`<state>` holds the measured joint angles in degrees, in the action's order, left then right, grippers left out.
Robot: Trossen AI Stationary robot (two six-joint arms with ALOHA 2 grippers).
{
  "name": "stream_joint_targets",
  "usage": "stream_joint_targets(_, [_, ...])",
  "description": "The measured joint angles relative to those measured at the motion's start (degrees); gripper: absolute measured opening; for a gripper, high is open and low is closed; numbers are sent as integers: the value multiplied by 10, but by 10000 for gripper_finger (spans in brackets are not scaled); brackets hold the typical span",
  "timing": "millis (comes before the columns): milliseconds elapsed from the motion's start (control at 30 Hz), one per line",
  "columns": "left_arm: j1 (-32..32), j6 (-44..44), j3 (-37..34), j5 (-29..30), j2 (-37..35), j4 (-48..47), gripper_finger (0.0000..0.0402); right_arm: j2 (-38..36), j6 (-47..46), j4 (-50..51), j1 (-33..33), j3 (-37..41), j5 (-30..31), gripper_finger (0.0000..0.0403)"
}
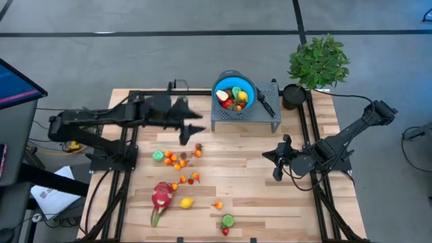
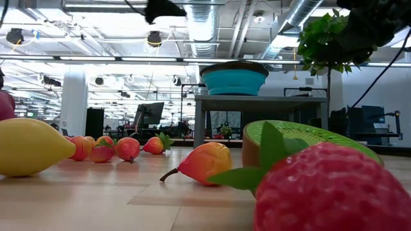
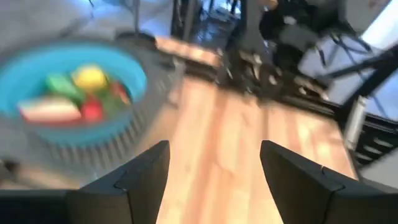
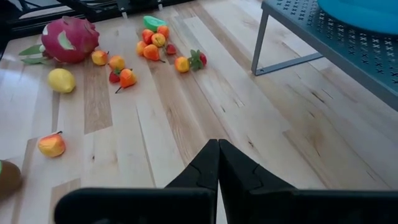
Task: Pick & Place Fruit
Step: Put the yellow pear into the strainer bowl
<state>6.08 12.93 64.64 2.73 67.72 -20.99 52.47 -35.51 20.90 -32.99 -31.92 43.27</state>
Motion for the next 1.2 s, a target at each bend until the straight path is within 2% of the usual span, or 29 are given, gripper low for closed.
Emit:
stream_joint_targets(300, [-75,149,-213,48,-88,25,223,0,0,1,0,0,0,0])
stream_joint_targets(433, [-92,192,-305,61,-94,134,216,0,0,0,0,0,0,0])
stream_joint_targets(633, [-106,195,-410,63,-76,312,209,0,0,-3,0,0,0,0])
stream_joint_targets(867, [-115,271,-430,63,-49,365,192,0,-28,-4,0,0,1,0])
stream_joint_targets(1033, [-143,279,-429,70,-27,462,171,0,-35,-7,0,0,1,0])
stream_joint_targets(1200, [-194,283,-388,84,14,475,147,0,-31,-6,0,0,1,0])
